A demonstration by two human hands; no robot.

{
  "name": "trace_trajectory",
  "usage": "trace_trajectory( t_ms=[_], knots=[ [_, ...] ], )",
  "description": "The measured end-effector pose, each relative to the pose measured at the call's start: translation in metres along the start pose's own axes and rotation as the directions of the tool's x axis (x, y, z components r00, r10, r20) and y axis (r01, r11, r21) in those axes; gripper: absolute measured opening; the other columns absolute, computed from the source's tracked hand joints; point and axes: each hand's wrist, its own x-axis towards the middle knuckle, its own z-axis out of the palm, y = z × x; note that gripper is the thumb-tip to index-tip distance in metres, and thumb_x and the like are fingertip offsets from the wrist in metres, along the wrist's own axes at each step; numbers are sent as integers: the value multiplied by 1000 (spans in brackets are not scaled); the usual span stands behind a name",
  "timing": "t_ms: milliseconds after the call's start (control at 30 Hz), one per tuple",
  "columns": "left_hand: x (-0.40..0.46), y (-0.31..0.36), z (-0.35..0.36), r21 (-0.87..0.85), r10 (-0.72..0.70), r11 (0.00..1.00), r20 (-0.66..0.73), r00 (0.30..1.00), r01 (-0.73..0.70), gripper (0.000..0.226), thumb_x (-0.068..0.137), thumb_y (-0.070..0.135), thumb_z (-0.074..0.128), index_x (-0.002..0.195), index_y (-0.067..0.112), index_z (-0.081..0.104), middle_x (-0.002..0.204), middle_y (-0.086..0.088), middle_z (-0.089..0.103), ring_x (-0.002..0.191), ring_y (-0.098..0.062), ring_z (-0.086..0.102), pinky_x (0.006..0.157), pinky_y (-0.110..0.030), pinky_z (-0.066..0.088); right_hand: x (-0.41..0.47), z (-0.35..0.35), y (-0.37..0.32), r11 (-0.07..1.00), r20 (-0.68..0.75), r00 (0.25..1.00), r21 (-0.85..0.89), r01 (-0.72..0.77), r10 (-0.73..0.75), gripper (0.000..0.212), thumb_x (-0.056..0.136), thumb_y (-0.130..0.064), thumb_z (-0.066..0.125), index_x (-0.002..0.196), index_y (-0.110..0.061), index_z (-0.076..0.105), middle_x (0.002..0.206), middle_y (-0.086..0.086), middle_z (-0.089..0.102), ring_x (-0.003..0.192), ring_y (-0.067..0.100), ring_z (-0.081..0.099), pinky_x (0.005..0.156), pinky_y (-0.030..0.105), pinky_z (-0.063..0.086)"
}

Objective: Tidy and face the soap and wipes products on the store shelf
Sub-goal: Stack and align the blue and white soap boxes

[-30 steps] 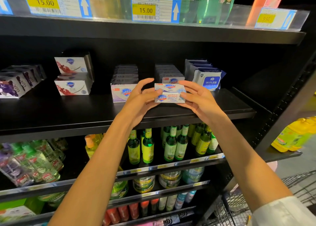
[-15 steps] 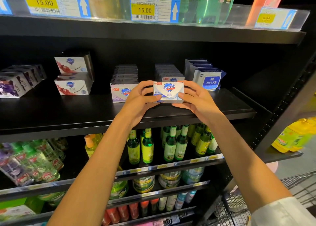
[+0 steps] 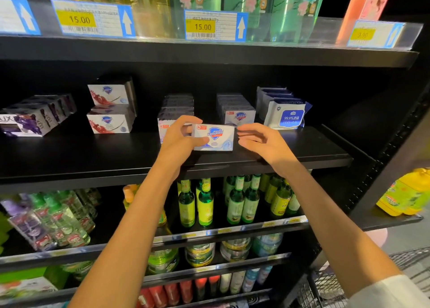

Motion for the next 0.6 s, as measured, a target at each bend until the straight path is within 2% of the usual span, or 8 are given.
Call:
trace_trajectory(
  t_ms=[100,200,300,433,600],
  knots=[
    [-7,-1,-24,68,10,998,-44,999,-7,43,85,0,82,116,26,66,121,3,69,113,-14,69,75,-24,61,-1,5,-1,976,49,999,-215,35,-25,30,92,-25,79,122,-26,75,122,-16,72,114,-3,65,109,24,49],
    [-9,-6,-41,176,44,984,-73,996,-30,47,83,1,84,114,29,63,124,2,69,112,-14,69,76,-24,62,-3,10,0,914,91,995,-400,74,-41,35,90,-40,79,124,-33,74,125,-20,67,118,-1,60,107,22,43],
    [-11,-9,-51,283,69,958,-71,995,-46,47,84,3,84,115,29,60,131,0,68,119,-18,67,85,-31,63,-4,11,0,882,132,991,-463,88,-30,42,88,-44,81,127,-32,72,131,-18,65,122,1,58,106,22,40],
    [-10,-8,-54,392,124,916,-80,989,-83,46,86,5,83,119,24,59,131,-1,69,119,-18,67,75,-14,56,-4,11,-1,860,153,988,-503,85,-9,41,87,-44,82,125,-30,74,133,-17,65,122,2,58,105,21,39],
    [-5,-10,-59,455,149,886,-98,984,-89,46,87,7,82,121,25,57,134,-5,68,123,-20,65,77,-15,54,-5,11,-1,854,157,988,-512,86,-5,40,87,-45,82,123,-30,75,131,-16,66,121,4,60,108,26,44]
  ],
)
